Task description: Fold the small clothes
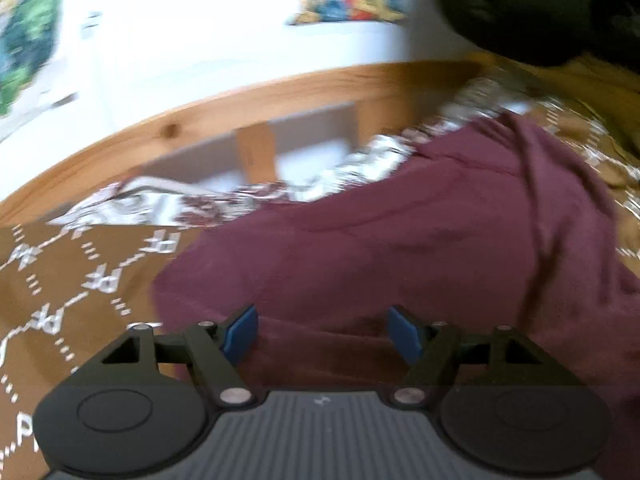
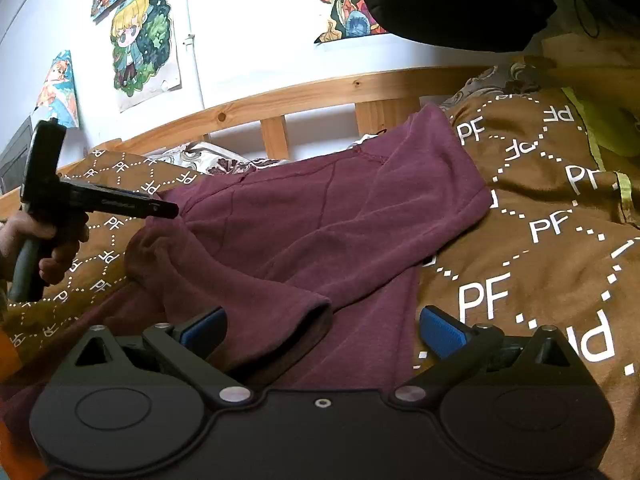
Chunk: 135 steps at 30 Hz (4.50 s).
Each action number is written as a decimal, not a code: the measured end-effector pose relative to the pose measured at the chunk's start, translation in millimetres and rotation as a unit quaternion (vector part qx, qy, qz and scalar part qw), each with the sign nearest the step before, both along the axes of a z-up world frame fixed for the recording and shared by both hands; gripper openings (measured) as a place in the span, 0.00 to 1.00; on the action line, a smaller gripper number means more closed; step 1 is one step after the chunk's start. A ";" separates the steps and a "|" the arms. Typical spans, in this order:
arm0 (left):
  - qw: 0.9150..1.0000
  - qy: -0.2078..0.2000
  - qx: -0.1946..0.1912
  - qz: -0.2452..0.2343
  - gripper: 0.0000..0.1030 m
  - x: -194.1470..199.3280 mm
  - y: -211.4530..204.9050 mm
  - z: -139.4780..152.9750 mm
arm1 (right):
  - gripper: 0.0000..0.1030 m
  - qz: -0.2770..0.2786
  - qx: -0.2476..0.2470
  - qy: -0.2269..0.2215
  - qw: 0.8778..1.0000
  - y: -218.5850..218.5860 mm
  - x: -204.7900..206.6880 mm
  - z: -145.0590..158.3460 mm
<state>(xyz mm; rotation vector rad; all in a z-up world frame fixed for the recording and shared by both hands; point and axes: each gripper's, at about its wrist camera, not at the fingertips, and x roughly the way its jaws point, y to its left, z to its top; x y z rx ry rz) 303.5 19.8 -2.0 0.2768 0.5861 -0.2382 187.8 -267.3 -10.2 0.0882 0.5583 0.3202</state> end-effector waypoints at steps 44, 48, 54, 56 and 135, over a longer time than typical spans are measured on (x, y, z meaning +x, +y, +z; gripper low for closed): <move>0.982 0.115 -0.098 0.116 0.73 -28.1 33.9 -42.2 | 0.04 0.191 -0.140 0.044 0.971 146.4 142.7 -8.6; 0.979 0.124 -0.112 0.119 0.76 -27.8 36.9 -38.9 | 0.26 0.185 -0.144 0.034 0.971 145.9 130.8 -0.1; 0.974 0.143 -0.105 0.143 0.81 -28.5 37.4 -39.4 | 0.51 0.149 -0.202 0.038 0.967 132.9 120.3 -6.8; 0.973 0.144 -0.104 0.146 0.82 -32.9 38.5 -36.9 | 0.62 0.136 -0.204 0.029 0.969 123.7 113.2 -2.1; 0.989 0.125 0.032 -0.073 0.99 -226.3 -62.5 -32.5 | 0.06 0.070 -0.148 -0.006 0.987 48.4 -95.0 29.8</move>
